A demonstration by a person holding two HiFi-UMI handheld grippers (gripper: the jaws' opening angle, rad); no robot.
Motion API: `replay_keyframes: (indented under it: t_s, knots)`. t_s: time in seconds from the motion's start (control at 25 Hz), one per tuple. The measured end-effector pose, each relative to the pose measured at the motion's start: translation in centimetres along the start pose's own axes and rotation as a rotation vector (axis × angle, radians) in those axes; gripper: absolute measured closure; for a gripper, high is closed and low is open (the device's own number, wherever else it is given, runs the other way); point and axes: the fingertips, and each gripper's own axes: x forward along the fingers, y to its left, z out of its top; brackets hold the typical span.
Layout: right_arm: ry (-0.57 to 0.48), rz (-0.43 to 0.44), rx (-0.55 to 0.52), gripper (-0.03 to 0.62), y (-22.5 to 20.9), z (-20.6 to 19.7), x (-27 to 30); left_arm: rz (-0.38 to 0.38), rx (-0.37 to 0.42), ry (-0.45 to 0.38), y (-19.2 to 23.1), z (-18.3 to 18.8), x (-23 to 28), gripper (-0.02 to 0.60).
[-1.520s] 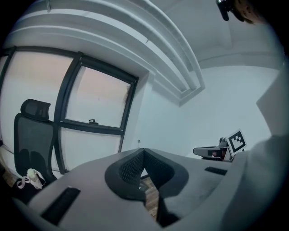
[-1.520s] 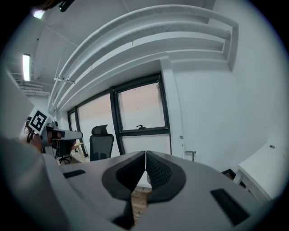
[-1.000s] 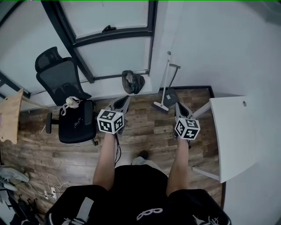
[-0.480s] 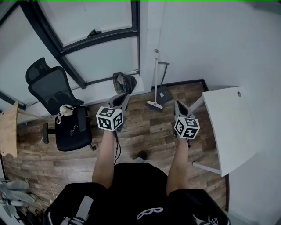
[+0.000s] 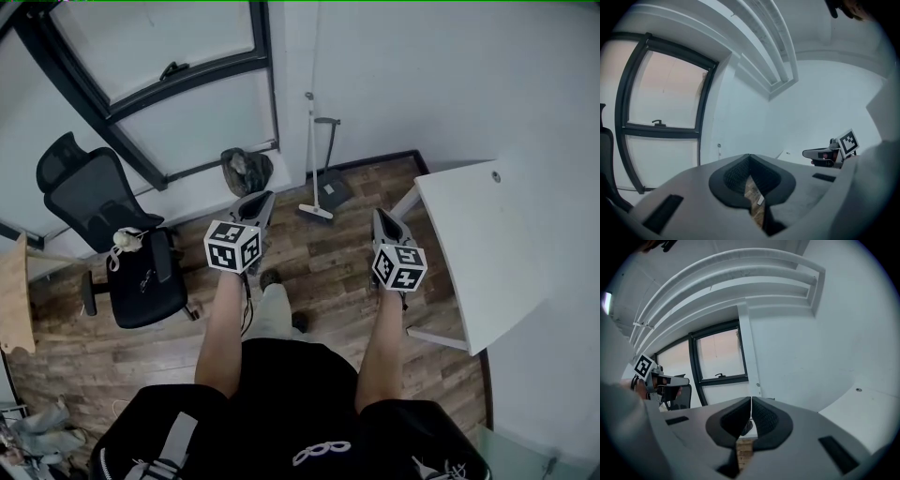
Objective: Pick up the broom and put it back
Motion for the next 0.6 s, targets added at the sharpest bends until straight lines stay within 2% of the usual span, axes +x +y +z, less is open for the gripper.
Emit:
replay_keyframes:
  t_s: [0.28, 0.6]
  knots:
    - [0.002, -0.026, -0.011, 0.569, -2.0, 0.2, 0.7, -0.029, -0.002, -0.006, -0.1, 0.4, 3.0, 0.56]
    - [0.03, -0.017, -0.054, 0.569, -5.2, 2.2, 6.0, -0.03, -0.037, -0.035, 2.0, 2.4, 9.5, 0.56]
